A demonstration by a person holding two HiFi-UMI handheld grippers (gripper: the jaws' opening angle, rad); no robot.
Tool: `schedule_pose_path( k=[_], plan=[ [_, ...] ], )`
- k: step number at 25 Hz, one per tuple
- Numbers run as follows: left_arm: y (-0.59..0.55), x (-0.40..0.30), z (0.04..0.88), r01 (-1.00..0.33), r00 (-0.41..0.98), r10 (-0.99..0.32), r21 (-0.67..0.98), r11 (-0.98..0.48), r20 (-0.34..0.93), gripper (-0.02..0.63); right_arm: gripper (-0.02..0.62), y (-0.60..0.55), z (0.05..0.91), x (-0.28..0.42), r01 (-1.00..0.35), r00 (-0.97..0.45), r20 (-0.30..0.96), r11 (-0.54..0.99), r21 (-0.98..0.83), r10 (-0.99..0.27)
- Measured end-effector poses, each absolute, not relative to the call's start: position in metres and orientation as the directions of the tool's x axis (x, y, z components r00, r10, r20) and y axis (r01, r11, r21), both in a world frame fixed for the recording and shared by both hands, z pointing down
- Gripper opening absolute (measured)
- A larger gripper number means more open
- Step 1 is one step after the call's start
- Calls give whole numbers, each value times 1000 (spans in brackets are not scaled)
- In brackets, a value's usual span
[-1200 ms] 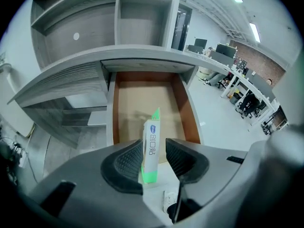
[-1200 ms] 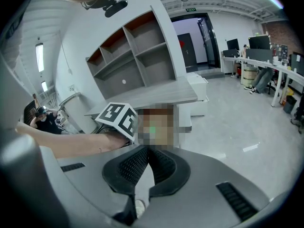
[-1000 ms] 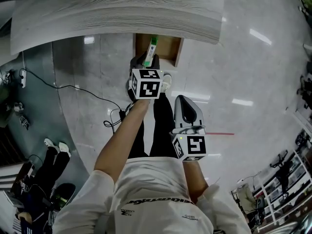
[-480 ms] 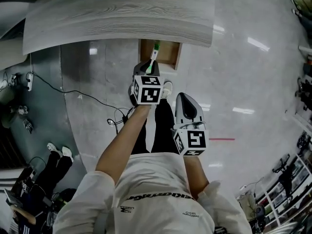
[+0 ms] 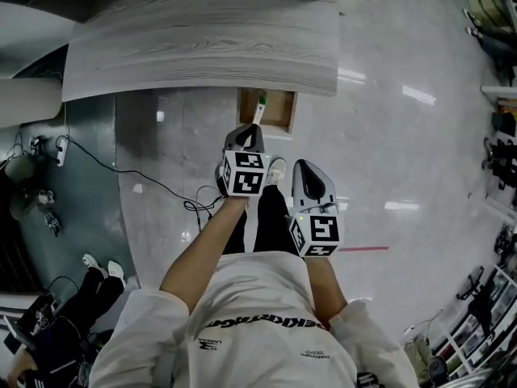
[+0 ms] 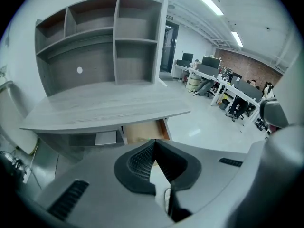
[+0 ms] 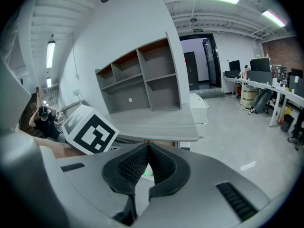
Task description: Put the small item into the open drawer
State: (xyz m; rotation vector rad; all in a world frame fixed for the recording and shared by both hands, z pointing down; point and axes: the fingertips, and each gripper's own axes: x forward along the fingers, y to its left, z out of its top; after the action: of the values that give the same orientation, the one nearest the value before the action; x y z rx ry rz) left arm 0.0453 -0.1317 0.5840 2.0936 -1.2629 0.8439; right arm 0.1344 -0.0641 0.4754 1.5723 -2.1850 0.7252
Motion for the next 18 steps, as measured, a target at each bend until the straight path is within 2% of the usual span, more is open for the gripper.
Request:
schedule_pose_path(
  k=[18],
  plan=[
    [-108,22,418,-863,470,-663,146,-483,582,14,32,-78,344,105,-942,-336,425,296,-159,-841]
  ],
)
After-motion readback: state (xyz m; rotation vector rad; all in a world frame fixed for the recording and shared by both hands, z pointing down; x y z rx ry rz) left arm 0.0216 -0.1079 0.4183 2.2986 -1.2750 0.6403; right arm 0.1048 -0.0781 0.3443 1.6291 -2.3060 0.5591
